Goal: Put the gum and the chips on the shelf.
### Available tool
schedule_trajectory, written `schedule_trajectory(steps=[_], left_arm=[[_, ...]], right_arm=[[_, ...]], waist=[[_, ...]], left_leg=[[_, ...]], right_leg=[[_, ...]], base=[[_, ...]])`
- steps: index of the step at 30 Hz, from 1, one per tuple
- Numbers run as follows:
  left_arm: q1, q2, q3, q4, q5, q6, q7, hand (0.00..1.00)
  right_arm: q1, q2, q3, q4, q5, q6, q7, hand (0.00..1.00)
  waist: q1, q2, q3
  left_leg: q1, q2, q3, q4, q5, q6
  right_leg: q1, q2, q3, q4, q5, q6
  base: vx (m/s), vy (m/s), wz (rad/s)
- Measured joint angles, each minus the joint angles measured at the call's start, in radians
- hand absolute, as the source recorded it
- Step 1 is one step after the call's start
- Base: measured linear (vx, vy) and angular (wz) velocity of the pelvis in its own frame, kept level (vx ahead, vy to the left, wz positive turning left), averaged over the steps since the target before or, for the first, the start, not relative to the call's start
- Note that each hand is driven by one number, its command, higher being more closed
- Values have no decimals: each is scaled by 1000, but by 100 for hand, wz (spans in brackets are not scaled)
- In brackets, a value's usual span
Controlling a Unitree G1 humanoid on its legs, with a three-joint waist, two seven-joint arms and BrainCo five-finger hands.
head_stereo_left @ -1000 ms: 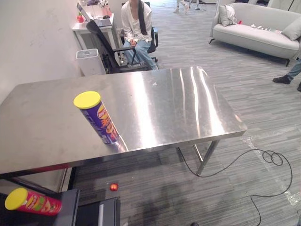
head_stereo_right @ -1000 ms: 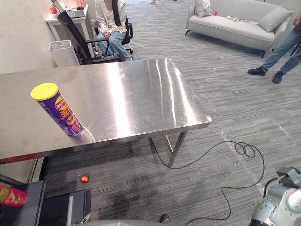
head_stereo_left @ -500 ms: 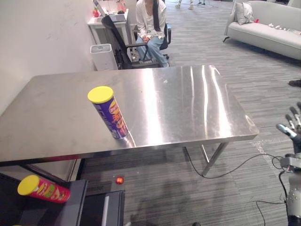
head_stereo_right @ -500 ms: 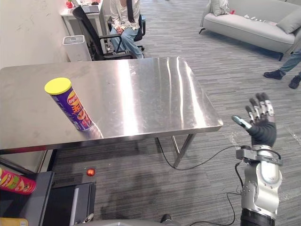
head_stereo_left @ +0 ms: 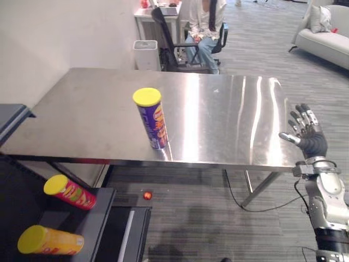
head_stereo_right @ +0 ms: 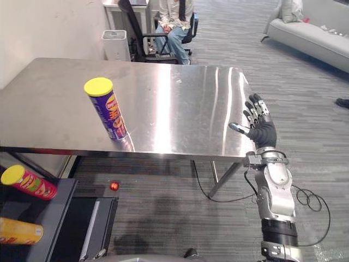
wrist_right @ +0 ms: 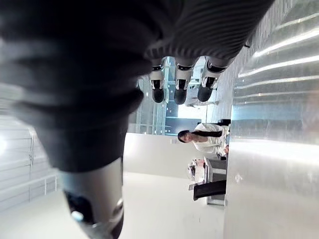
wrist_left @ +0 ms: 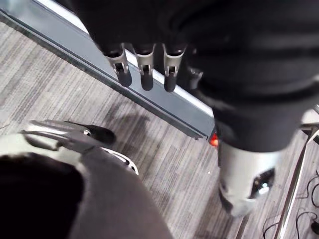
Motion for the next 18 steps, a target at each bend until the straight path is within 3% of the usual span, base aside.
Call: schedule_trajectory(steps=[15,18], left_arm=[[23,1,-22,-30,-12,-1,-1,0],[29,1,-29,-33,-11,0,-1,0]], right_arm=[[-177,0,139,156,-42,-2,16,0],[-205,0,169,176,-43,-2,19,0]], waist=[[43,-3,39],[66,-3,45]], left_leg=[[-19,-39,-90,-36,52,27],[-19,-44,-96,-35,54,30]], right_leg=[[3,-35,-80,15,9,13],[3,-42,-84,22,9,13]], base=[[-24,26,18],[-5,26,9]])
